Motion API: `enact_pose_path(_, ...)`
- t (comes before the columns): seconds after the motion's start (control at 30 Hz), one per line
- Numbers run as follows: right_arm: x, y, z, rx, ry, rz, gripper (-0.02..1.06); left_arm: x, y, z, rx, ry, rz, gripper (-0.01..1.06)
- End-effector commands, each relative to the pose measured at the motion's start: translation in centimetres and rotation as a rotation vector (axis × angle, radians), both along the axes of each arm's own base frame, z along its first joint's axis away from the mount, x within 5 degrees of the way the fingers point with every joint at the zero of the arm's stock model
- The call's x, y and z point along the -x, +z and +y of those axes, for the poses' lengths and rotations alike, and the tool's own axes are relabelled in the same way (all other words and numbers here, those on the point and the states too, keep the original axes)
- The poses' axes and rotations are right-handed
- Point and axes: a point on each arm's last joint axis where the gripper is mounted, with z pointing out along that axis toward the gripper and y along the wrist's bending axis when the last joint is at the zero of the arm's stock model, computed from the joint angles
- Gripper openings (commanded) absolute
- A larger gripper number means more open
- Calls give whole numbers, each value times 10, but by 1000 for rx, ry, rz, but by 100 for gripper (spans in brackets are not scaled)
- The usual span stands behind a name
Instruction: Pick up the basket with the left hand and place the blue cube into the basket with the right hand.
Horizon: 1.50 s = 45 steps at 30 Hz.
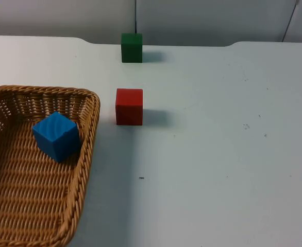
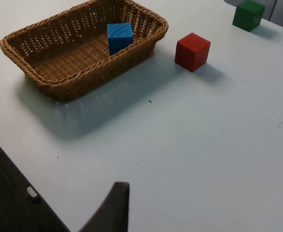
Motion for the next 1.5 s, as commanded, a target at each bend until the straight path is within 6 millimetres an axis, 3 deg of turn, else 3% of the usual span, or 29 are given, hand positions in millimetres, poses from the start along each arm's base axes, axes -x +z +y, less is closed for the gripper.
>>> enact_pose_path(0.0,-1,0,0,-5,-3,-15,104,0,0,-1,12,-5,-10,105)
enact_pose_path(1.47,-1,0,0,-5,-27,-15,104,0,0,-1,12,-5,-10,105)
